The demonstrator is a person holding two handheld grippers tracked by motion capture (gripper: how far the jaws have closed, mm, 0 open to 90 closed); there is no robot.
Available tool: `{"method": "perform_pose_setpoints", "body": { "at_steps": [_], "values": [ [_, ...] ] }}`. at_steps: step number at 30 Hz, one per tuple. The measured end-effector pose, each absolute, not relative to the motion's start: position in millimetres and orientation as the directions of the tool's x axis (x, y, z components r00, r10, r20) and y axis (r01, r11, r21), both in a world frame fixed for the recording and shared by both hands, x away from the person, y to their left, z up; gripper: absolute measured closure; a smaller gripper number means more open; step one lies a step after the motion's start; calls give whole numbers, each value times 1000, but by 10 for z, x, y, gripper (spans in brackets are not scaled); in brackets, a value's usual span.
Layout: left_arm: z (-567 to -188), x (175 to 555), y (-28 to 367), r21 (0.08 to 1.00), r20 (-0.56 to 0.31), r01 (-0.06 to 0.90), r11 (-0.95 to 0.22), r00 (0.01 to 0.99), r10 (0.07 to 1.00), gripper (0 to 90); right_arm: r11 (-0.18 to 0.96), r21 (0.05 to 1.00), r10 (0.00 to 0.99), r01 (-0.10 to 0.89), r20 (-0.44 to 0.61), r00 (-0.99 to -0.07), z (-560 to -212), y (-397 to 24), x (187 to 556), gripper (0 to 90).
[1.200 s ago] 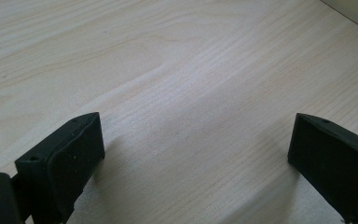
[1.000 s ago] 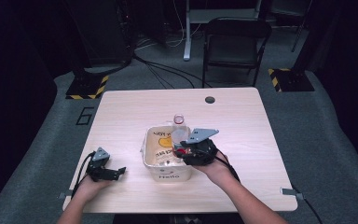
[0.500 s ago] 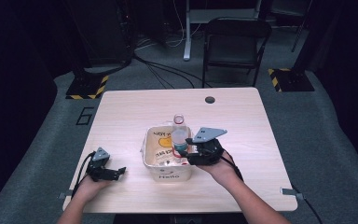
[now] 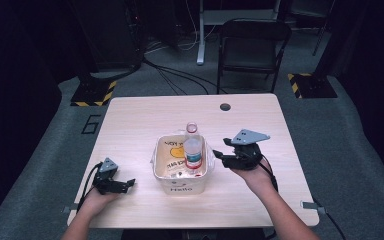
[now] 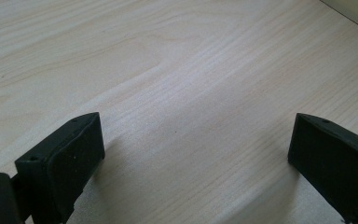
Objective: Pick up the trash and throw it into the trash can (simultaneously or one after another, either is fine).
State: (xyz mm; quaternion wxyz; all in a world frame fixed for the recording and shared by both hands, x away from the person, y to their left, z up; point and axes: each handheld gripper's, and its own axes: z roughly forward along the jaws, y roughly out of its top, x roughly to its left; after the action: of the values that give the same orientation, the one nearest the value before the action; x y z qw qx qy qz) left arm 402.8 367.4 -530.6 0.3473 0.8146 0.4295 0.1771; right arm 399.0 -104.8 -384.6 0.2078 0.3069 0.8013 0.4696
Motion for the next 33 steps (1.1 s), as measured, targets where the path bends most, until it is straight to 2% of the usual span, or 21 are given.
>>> {"method": "perform_pose_setpoints", "body": {
  "at_steps": [9,33],
  "values": [
    [-5306,4028,3674,718,-11,577,-390,569,822,33,325,882,763,341,-32,-645,-3905,-1339,4027,407],
    [-5311,4029,3671,722,-7,573,-387,566,824,33,253,855,847,453,30,-530,-4452,-1716,4004,397]
  ]
}}
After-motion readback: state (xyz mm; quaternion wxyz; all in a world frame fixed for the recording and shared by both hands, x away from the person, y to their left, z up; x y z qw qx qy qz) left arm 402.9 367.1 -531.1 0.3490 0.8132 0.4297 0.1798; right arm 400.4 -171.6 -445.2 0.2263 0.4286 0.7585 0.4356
